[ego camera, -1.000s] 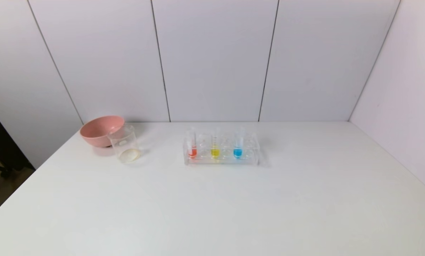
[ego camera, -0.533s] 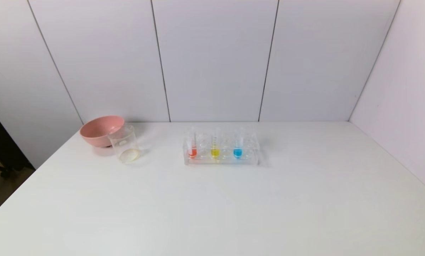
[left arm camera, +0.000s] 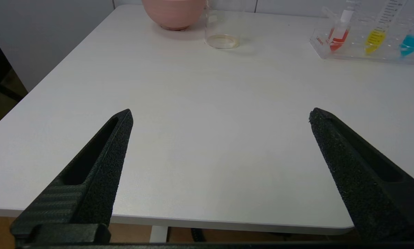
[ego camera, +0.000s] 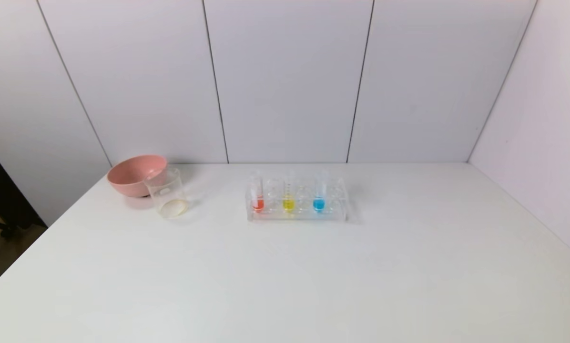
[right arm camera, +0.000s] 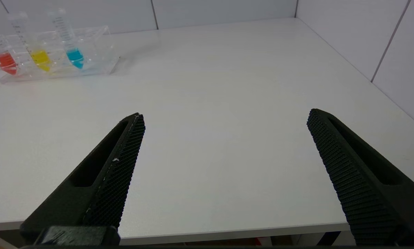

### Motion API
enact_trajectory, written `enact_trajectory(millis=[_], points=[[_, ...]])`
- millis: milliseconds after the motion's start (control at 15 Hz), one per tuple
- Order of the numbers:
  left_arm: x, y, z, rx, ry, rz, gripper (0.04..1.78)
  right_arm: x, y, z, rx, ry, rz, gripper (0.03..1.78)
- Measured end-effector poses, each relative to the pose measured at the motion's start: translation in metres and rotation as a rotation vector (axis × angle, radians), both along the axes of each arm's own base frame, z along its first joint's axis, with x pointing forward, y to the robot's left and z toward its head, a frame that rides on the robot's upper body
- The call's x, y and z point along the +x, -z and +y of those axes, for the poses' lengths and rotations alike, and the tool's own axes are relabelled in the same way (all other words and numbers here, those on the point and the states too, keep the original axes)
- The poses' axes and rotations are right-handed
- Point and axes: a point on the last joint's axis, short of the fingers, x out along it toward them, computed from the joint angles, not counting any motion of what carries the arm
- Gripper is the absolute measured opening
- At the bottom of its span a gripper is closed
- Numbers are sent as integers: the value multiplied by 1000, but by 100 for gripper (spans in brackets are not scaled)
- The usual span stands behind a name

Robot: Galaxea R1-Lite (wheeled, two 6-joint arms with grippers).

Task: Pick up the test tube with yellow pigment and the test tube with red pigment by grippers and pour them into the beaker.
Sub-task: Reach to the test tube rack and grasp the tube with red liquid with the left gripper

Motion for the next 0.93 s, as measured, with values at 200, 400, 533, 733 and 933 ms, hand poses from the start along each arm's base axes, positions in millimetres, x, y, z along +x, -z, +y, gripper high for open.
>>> enact_trajectory(millis=[200, 400, 533, 733, 933], points=[[0, -1, 0, 3, -4, -3, 178, 0, 0, 0, 0, 0, 0, 171], [-6, -23, 0, 12, 4, -48, 178, 0, 0, 0, 0, 0, 0, 171], [-7, -50, 0, 13, 8, -69, 178, 0, 0, 0, 0, 0, 0, 171], [0, -101, 0, 10, 18, -111, 178, 0, 0, 0, 0, 0, 0, 171], [22, -132, -2, 10, 129, -81, 178, 0, 0, 0, 0, 0, 0, 171]])
